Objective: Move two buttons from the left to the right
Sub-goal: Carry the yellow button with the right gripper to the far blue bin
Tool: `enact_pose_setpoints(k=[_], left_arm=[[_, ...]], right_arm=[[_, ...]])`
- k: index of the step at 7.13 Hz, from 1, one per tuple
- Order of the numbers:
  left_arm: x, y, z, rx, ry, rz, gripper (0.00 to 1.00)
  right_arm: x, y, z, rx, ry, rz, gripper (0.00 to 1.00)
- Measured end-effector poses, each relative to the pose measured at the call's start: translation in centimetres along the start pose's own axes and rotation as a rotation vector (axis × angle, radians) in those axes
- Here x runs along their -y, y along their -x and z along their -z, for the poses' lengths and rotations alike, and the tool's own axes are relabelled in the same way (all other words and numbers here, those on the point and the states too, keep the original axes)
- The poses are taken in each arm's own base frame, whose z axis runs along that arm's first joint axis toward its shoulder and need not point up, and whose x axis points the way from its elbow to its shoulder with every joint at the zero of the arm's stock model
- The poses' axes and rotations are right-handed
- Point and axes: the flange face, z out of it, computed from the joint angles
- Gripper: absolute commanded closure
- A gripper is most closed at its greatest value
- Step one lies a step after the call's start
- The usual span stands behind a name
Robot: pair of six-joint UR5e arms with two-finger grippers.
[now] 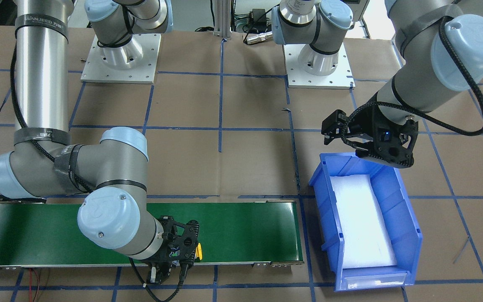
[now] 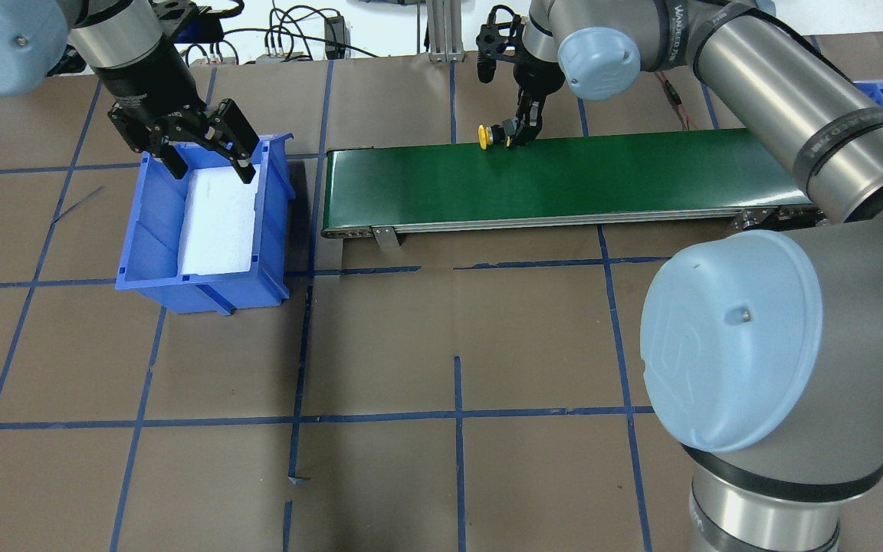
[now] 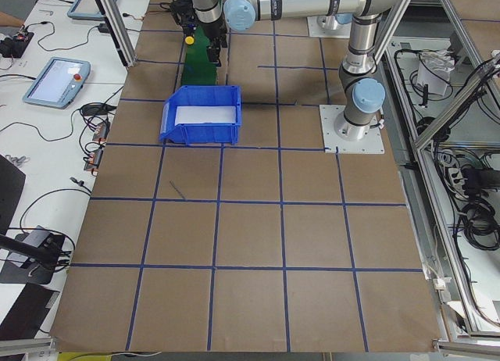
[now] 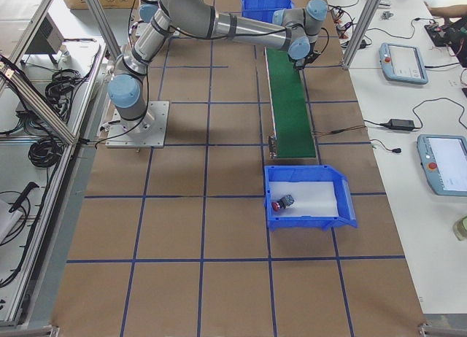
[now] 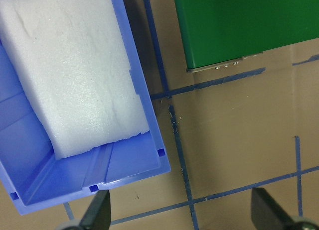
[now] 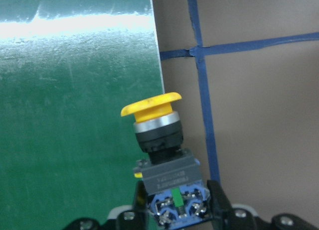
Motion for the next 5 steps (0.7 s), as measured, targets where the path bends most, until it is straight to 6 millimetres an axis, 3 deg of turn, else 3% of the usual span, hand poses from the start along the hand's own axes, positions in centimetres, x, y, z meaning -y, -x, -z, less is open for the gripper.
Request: enact_pose_setpoints(k=[1,2,5], left_arm=[[0.0,0.0,0.0,0.0,0.0,0.0,0.0],[0.0,0.0,0.0,0.0,0.0,0.0,0.0],[0.0,0.1,0.0,0.0,0.0,0.0,0.0]], right_arm=[[-3.6,-2.0,2.3,-0.029,-0.001,-0.056,0.95],[-8.5,-3.7,4.9,-0.045,0.002,-0.128,0.95],[-25.5,-5.3,12.6,-0.069,0.018,-0.394,0.94]])
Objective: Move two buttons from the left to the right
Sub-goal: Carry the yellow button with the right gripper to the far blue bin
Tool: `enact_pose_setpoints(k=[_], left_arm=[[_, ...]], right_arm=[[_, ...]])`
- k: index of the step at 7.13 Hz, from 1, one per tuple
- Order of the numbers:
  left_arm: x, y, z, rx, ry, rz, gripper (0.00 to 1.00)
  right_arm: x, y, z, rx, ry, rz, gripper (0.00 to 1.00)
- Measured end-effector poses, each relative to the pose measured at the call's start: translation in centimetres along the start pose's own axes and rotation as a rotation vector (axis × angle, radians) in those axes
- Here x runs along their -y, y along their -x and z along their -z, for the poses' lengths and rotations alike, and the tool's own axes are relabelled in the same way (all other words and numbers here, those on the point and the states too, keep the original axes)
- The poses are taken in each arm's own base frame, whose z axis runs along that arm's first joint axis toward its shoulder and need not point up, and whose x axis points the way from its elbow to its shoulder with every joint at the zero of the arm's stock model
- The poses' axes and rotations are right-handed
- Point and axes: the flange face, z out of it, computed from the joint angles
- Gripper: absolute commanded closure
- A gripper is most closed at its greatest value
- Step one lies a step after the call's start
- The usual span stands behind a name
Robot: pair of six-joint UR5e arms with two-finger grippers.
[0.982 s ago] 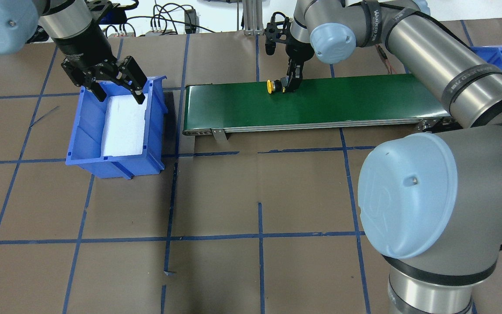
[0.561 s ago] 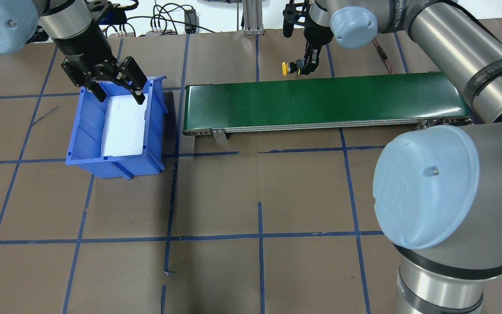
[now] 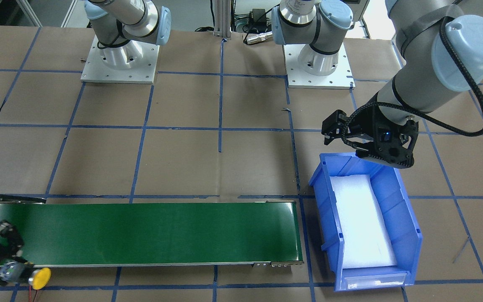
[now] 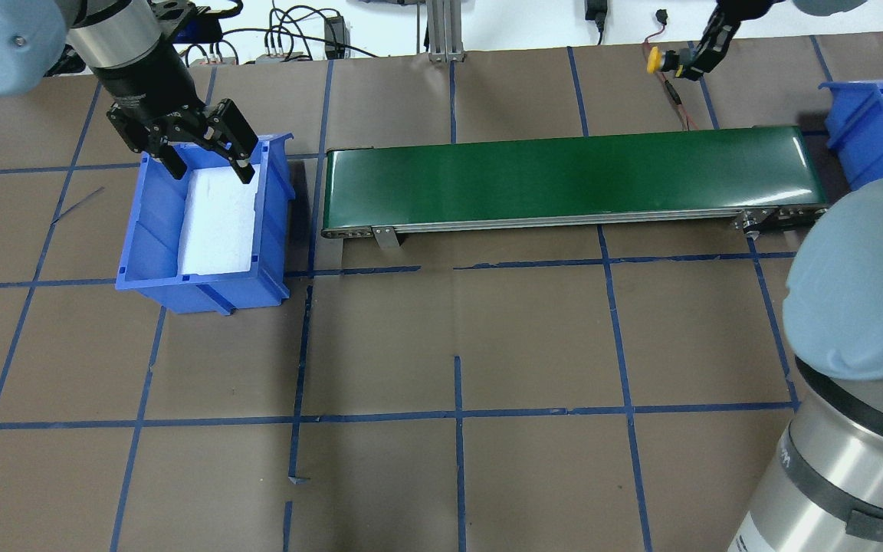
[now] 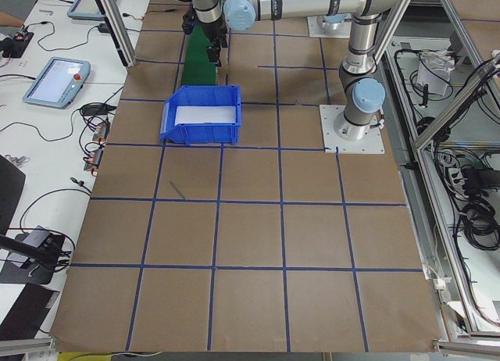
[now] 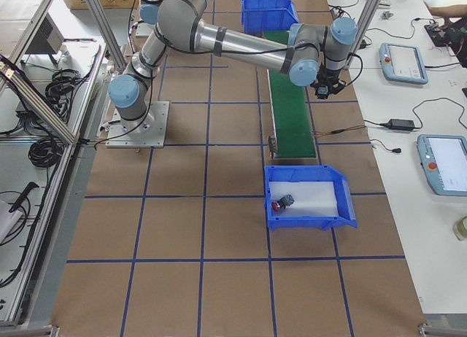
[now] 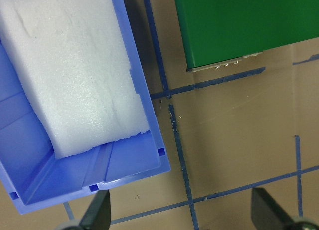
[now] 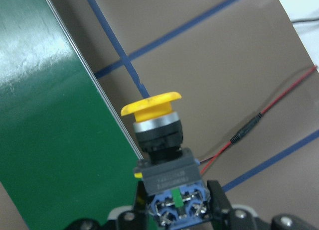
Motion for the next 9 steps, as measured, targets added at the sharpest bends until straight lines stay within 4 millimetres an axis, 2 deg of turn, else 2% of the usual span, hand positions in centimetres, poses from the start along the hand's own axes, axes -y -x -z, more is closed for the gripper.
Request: enact_pose_setpoints(k=[1,3,4,5,6,7,9], left_arm=[[0.0,0.0,0.0,0.0,0.0,0.0,0.0],[0.0,0.0,0.0,0.0,-0.001,0.0,0.0],[0.0,0.0,0.0,0.0,0.0,0.0,0.0],[0.0,0.0,0.0,0.0,0.001,0.0,0.0],[0.0,0.0,-0.1,-0.001,0.002,0.0,0.0],[0.0,0.0,-0.1,-0.001,0.003,-0.001,0.0],[0.0,-0.1,-0.1,-0.001,0.004,-0.001,0.0]], right_arm=[[-6.2,-2.2,1.7,0.004,0.014,-0.097,0.94],[-19.0,-5.5,3.9,0.002,0.043,-0.287,0.94],[-24.5,-6.5,4.5,-0.007,0.048,-0.364,0.94],[-28.5,-7.2,4.7,-0.017,0.052,-0.425,0.94],[-31.7,-7.9,4.3,-0.033,0.057,-0.478,0.94],[-33.6,-8.7,3.3,-0.055,0.058,-0.508,0.94],[-35.2,-10.3,0.3,-0.088,0.057,-0.543,0.94]])
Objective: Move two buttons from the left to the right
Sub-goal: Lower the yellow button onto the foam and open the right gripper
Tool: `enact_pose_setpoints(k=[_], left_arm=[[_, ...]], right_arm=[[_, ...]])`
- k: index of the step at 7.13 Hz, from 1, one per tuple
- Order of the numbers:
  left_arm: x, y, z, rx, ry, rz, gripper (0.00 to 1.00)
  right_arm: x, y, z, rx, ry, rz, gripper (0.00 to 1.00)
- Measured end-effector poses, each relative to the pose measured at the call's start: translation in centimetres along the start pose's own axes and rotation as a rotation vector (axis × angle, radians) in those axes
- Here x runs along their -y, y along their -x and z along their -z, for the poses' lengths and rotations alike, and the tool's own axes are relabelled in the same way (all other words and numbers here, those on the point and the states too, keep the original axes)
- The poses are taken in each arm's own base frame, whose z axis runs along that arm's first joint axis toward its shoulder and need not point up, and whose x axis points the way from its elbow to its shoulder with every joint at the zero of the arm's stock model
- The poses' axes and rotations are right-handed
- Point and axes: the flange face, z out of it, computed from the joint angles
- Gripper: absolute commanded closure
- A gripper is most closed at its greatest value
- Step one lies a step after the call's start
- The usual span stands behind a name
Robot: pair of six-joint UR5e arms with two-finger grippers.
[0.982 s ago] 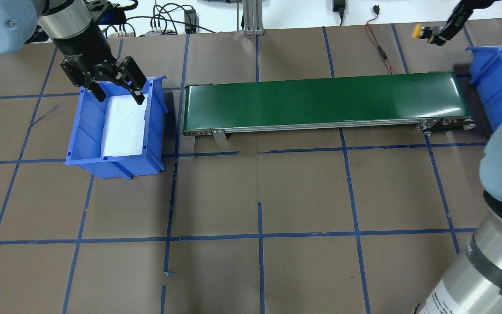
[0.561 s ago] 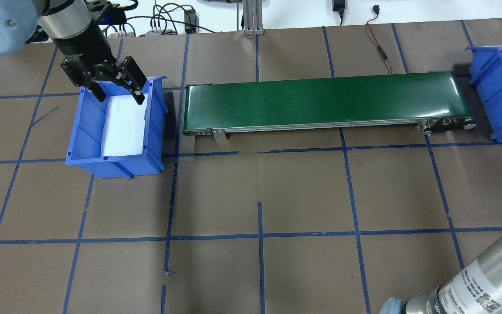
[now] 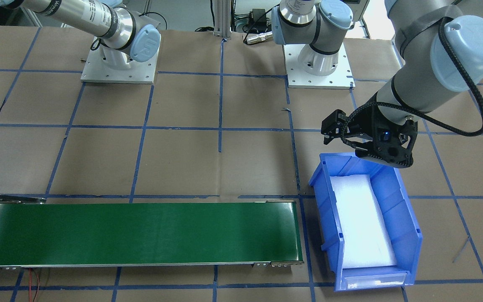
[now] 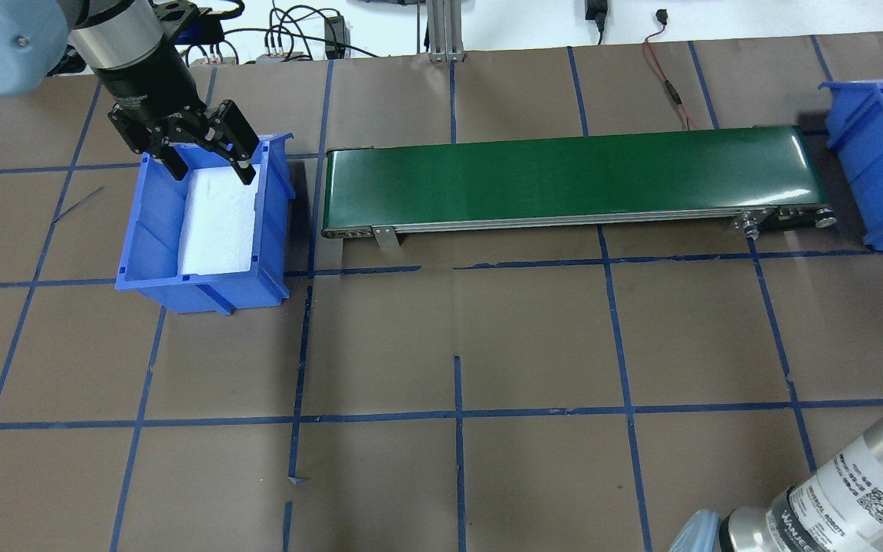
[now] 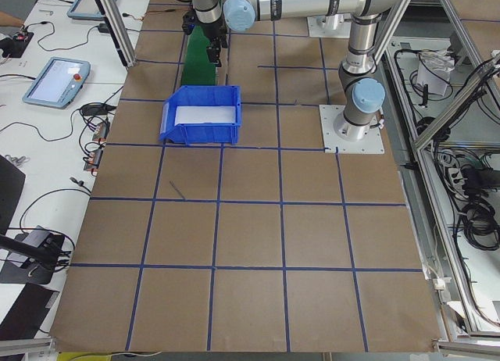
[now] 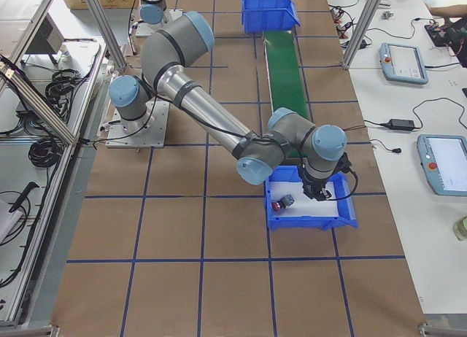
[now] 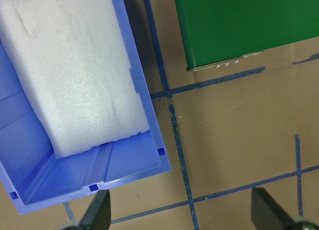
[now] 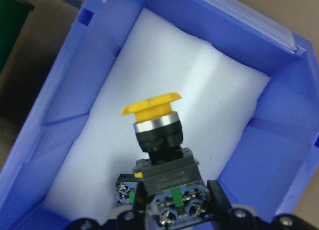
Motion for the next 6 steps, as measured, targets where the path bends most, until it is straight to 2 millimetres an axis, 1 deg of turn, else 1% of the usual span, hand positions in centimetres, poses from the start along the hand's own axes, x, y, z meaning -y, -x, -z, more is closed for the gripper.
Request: enact_pose_setpoints(k=[1,5,6], left_arm=[[0.0,0.0,0.0,0.0,0.0,0.0,0.0],[0.0,0.0,-0.1,-0.002,0.001,0.0,0.0],[0.1,0.1,-0.1,-0.002,0.001,0.001,0.0]], right_arm=[[0.1,-0.4,-1.4,-0.003,-0.001,-0.011,0.94],[0.9,-0.8,-5.7,0.005,0.001,-0.012,0.94],[1.0,-0.8,-6.4,0.007,0.001,-0.011,0.94]])
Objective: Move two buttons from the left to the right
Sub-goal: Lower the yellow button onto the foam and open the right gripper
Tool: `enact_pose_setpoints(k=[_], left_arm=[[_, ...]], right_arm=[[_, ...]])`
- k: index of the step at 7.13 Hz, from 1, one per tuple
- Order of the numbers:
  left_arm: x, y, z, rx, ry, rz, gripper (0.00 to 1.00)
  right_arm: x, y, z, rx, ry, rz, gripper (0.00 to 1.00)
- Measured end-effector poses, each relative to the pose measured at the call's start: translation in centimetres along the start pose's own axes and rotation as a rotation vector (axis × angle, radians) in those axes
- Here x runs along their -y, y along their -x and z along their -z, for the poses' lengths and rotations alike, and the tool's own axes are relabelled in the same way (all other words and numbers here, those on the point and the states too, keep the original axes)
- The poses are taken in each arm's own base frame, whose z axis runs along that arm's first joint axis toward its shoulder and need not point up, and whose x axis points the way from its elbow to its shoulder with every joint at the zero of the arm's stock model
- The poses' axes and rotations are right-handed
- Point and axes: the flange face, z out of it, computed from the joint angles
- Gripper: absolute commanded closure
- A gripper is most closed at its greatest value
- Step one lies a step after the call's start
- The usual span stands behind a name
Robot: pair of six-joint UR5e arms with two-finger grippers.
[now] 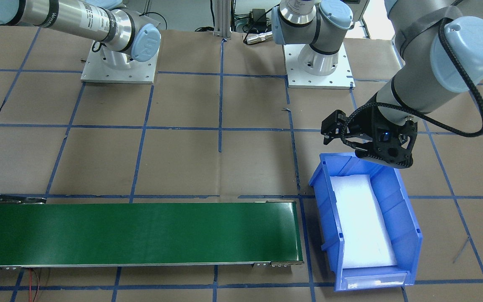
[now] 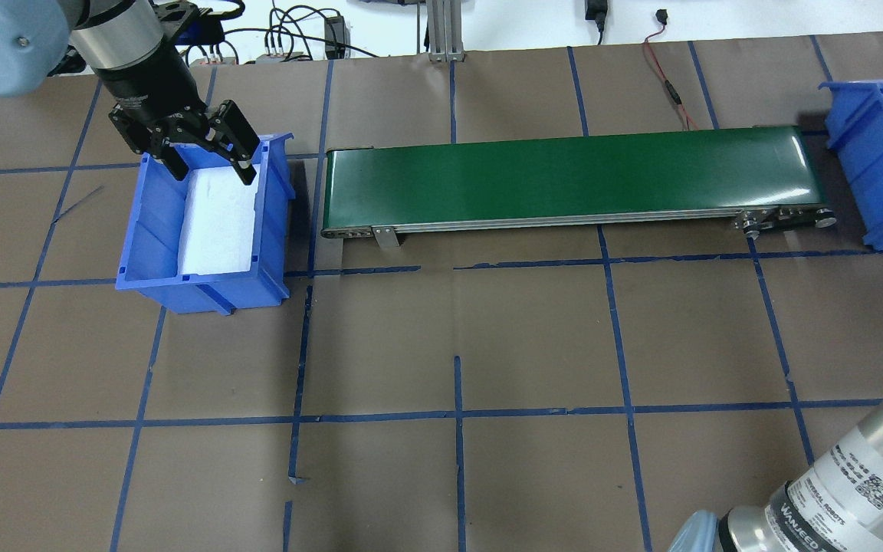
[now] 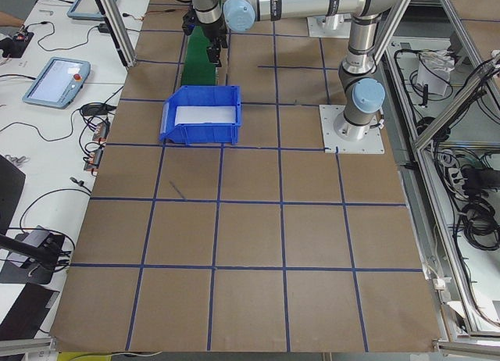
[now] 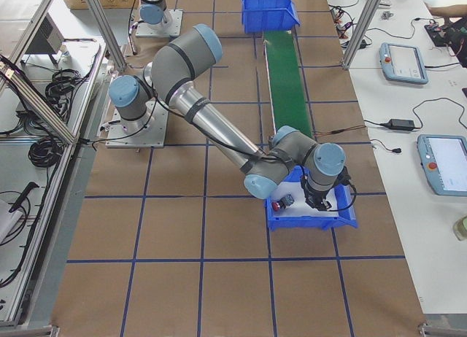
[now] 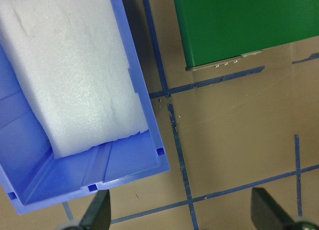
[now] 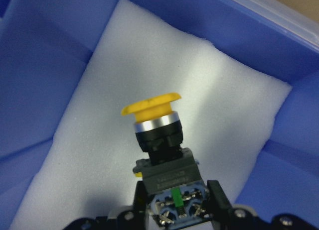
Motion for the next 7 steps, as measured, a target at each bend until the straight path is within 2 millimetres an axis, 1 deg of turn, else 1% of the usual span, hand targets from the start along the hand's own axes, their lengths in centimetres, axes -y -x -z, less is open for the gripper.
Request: enact_pose_setpoints(k=[3,5,6,7], left_arm=[[0.0,0.0,0.0,0.0,0.0,0.001,0.0],[0.0,0.1,-0.1,0.0,0.001,0.001,0.0],[0.0,0.1,-0.1,0.0,0.002,0.001,0.0],[0.0,0.1,-0.1,0.0,0.002,0.001,0.0]], right_arm=[[1.4,0.7,-1.4,0.009,0.0,0.01,0.93],[1.6,0.5,-2.8,0.006,-0.005,0.011,0.92],[1.6,0.4,-3.5,0.004,-0.008,0.012,0.82],[1.6,0.3,-3.8,0.003,-0.009,0.012,0.6]])
